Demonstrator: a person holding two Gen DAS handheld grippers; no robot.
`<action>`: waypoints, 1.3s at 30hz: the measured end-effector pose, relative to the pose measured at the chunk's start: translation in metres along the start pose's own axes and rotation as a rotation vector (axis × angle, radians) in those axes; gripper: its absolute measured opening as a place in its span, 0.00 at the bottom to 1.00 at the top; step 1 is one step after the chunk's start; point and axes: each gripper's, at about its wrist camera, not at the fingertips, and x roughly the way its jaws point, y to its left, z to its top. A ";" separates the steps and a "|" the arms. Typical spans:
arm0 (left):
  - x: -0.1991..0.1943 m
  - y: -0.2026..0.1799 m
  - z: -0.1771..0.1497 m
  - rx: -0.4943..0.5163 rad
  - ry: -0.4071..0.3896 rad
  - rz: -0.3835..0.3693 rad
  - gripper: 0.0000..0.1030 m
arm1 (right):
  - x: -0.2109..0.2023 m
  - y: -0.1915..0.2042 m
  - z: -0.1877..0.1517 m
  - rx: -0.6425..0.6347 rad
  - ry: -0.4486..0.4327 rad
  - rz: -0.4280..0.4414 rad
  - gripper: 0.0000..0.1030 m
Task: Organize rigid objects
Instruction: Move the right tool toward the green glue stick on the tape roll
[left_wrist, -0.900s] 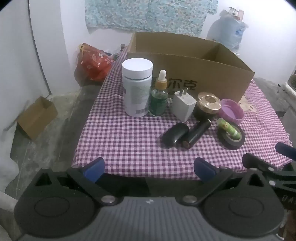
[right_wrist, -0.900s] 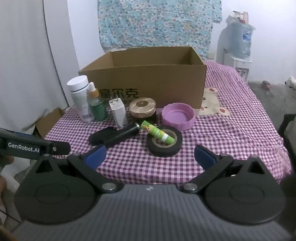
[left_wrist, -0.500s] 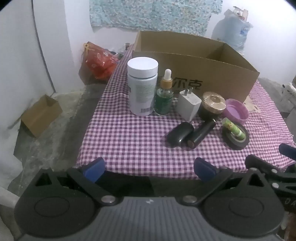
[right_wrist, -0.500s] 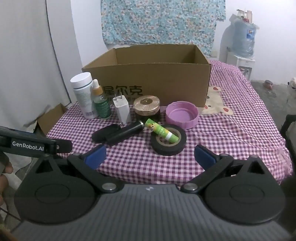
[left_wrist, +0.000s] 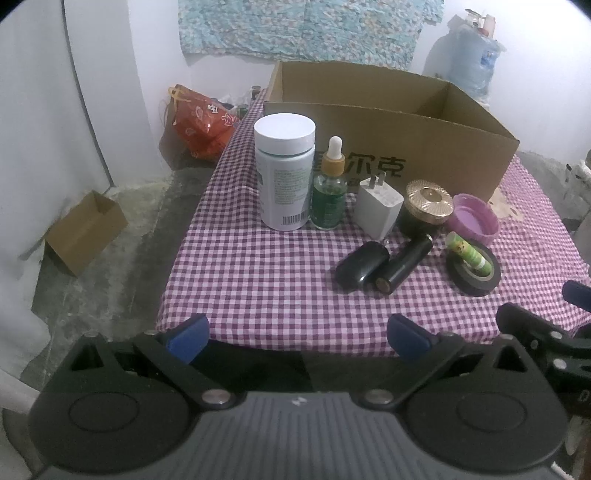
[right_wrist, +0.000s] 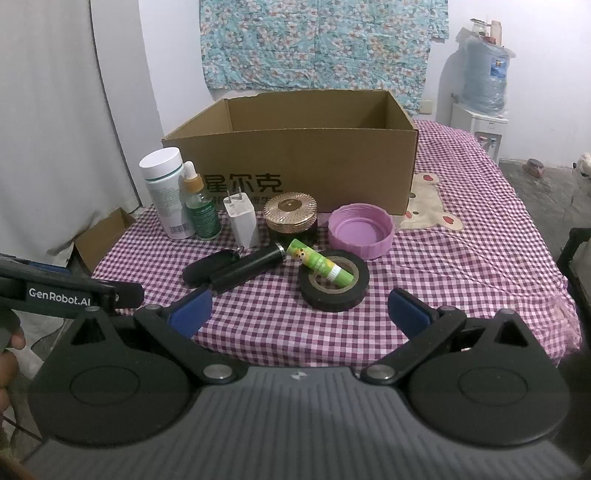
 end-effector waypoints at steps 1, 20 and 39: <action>0.000 0.000 0.000 0.001 0.000 0.000 1.00 | 0.000 0.000 0.000 0.000 0.001 0.001 0.99; -0.001 0.001 -0.001 0.013 0.001 0.018 1.00 | 0.000 0.001 0.001 0.000 0.003 0.005 0.99; 0.006 -0.001 -0.001 0.025 0.024 0.032 1.00 | 0.006 0.000 0.000 0.009 0.015 0.016 0.99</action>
